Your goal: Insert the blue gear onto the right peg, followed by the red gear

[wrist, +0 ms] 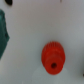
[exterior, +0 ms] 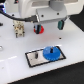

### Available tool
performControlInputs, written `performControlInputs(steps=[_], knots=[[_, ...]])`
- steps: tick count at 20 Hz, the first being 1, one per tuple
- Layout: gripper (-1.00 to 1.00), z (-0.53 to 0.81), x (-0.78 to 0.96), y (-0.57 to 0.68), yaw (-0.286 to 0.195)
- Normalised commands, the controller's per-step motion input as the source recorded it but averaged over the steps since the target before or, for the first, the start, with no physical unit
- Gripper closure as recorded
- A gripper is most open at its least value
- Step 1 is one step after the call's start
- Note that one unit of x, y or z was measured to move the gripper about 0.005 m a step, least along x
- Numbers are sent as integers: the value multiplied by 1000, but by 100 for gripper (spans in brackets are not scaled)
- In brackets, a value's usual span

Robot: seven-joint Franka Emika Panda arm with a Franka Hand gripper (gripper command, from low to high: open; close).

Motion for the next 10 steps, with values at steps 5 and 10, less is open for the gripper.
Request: performControlInputs(steps=[5,10], knots=[[-100,-177,-639,10,0],[-100,-253,-435,-5,0]])
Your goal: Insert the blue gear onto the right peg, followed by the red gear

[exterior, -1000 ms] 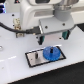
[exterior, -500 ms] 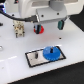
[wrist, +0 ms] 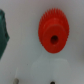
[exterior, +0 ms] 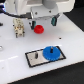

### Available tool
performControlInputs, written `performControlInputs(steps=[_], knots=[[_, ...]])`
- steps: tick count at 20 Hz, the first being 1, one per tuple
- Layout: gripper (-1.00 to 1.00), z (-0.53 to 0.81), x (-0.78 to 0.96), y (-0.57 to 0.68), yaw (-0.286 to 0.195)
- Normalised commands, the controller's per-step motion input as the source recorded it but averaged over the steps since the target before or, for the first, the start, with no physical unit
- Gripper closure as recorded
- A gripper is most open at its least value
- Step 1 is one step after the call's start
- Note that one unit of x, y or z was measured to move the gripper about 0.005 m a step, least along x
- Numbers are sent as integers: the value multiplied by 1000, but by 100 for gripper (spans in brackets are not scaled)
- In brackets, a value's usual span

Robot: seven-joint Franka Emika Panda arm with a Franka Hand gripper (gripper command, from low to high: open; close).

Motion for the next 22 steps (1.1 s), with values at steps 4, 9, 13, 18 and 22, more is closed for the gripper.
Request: performControlInputs(steps=[4,9,13,18,22], knots=[[-100,-286,-374,-5,0],[-100,-280,-355,-2,0],[-100,-279,-219,-18,0],[100,-205,-94,-43,0],[100,-128,-40,-14,0]])
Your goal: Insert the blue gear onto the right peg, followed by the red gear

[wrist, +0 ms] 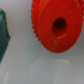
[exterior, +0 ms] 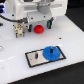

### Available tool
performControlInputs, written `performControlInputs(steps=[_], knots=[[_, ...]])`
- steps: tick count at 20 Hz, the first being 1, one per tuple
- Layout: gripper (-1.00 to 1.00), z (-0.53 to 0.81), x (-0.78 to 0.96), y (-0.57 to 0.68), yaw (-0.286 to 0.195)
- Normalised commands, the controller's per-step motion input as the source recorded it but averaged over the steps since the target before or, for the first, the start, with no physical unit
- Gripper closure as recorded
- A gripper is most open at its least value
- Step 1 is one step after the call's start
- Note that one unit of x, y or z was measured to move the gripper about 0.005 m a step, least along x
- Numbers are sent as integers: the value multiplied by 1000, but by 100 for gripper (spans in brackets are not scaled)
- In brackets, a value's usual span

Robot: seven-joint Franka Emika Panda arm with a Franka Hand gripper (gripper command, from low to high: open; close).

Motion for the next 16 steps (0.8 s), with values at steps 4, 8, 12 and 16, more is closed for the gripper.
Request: performControlInputs(steps=[4,8,12,16], knots=[[100,-78,-26,-7,0],[100,83,-3,1,0],[100,455,124,11,0],[100,510,360,-23,0]])
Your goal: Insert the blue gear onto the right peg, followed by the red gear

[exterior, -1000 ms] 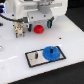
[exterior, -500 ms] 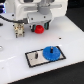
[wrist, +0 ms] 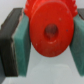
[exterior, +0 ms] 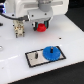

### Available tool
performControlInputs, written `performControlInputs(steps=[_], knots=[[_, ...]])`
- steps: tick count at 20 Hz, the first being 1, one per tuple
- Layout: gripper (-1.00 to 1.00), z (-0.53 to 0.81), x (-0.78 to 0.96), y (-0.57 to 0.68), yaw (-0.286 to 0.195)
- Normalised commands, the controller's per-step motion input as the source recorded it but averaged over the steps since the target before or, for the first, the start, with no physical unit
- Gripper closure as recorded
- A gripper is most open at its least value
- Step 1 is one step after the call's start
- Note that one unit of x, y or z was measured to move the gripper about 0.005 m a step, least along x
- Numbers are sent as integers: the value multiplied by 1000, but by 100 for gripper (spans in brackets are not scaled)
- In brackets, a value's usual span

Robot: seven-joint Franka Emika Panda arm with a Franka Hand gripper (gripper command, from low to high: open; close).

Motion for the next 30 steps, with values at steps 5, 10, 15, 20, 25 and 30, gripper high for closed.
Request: performControlInputs(steps=[5,10,15,20,25,30], knots=[[100,451,558,-130,0],[100,459,601,-109,0],[100,436,704,-55,0],[100,385,748,-9,0],[100,285,782,-24,0],[100,252,785,-22,0]])
